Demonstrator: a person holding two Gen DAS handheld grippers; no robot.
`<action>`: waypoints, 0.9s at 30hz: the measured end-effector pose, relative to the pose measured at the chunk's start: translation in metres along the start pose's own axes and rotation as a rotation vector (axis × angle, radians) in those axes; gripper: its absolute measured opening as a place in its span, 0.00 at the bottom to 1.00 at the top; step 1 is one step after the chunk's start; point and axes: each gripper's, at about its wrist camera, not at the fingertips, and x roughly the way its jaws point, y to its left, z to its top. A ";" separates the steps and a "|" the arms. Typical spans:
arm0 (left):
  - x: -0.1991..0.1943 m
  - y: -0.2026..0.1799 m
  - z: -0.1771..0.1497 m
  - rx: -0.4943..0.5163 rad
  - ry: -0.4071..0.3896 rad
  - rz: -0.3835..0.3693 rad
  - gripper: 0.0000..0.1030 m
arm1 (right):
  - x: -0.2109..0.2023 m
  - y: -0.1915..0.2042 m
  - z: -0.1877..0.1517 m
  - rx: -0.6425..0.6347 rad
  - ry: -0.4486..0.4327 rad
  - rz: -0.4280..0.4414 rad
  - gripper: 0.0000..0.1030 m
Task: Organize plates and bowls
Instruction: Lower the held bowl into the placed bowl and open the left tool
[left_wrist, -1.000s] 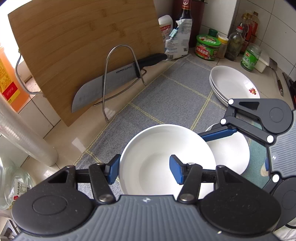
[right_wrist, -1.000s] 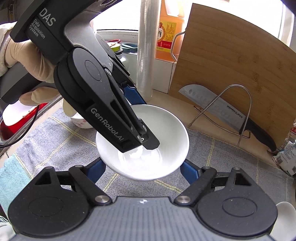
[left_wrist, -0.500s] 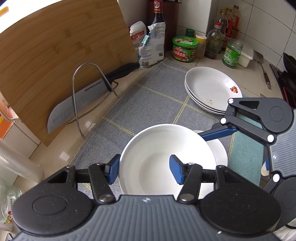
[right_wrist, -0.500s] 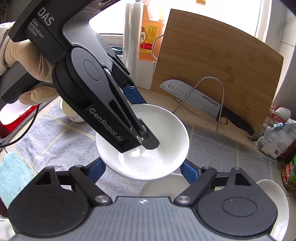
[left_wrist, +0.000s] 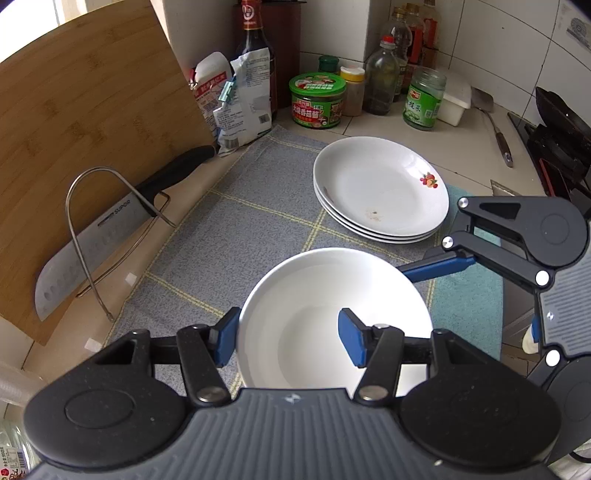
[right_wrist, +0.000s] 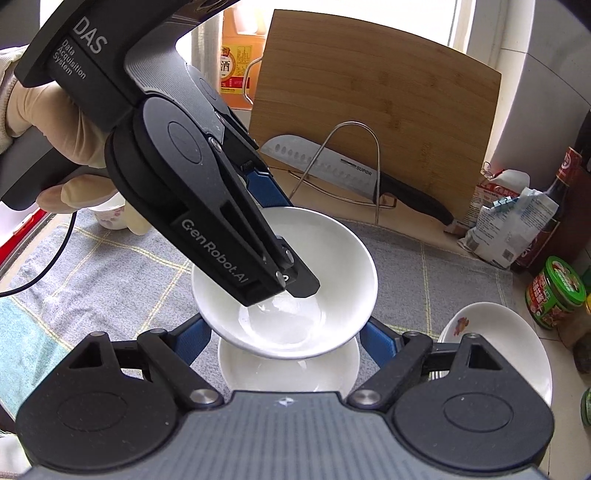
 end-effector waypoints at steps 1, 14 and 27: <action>0.002 -0.001 0.001 0.002 0.002 -0.003 0.54 | -0.001 -0.001 -0.002 0.005 0.002 -0.001 0.88; 0.022 -0.004 -0.003 -0.026 0.043 -0.028 0.54 | 0.011 -0.008 -0.013 0.028 0.052 0.020 0.88; 0.038 -0.005 -0.010 -0.030 0.067 -0.038 0.54 | 0.022 -0.010 -0.016 0.043 0.092 0.042 0.88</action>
